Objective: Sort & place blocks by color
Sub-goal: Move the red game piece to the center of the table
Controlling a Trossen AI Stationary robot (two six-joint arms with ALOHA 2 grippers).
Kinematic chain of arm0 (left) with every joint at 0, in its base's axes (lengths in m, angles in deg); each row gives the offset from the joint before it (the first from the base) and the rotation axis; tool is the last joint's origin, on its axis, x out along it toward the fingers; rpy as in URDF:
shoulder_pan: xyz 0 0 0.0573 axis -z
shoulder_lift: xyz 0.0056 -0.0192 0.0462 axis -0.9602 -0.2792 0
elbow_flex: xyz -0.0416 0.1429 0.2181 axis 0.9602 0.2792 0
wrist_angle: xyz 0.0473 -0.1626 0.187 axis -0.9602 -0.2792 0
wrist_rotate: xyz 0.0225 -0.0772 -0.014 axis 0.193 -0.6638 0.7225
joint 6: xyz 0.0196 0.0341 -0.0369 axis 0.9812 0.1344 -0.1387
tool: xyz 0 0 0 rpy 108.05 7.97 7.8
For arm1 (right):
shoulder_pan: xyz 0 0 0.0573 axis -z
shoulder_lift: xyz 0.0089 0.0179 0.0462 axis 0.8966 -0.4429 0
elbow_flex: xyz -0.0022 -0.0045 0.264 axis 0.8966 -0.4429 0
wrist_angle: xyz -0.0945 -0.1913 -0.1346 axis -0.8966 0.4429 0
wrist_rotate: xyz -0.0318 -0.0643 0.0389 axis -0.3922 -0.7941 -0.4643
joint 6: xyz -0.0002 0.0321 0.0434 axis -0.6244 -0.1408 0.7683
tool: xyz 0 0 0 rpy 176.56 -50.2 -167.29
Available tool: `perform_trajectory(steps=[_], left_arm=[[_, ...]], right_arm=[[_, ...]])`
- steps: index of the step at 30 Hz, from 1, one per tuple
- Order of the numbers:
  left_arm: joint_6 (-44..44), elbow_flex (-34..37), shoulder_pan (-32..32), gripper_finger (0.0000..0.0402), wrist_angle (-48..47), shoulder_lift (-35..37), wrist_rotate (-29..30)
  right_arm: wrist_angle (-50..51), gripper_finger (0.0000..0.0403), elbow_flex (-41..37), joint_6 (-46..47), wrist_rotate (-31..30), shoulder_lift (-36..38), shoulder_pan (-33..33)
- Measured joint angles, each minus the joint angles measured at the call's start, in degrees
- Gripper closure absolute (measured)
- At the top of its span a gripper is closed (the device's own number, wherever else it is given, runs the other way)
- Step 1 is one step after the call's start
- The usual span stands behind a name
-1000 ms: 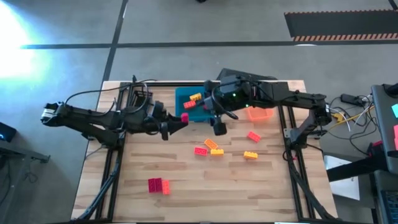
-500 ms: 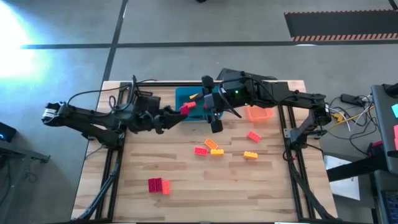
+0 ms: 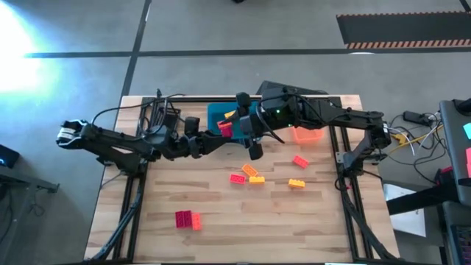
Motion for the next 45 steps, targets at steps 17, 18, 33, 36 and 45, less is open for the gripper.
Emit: perform_trajectory(steps=[17, 18, 33, 36, 45], left_arm=[[0.0, 0.0, -0.1, 0.0255, -0.1, 0.0, 0.0], [0.3, 0.0, -0.1, 0.0248, -0.2, 0.0, -0.1], [9.4, 0.0, -0.5, 0.0115, -6.3, 2.8, -0.4], [9.7, 0.0, -0.9, 0.0115, -13.7, 5.9, 0.6], [9.3, 0.0, -1.0, 0.0114, -33.0, 14.1, 8.8]], right_arm=[[0.1, 0.0277, 0.0, -0.2, 0.0, 0.0, 0.0], [0.2, 0.0277, 0.0, 0.1, 0.0, 0.0, 0.0], [5.4, 0.0277, 0.0, 1.8, -3.0, 0.0, 1.2], [9.4, 0.0277, 0.0, 2.1, -5.0, 0.0, 3.0], [15.8, 0.0277, -0.7, 6.5, -6.5, 0.0, 8.9]])
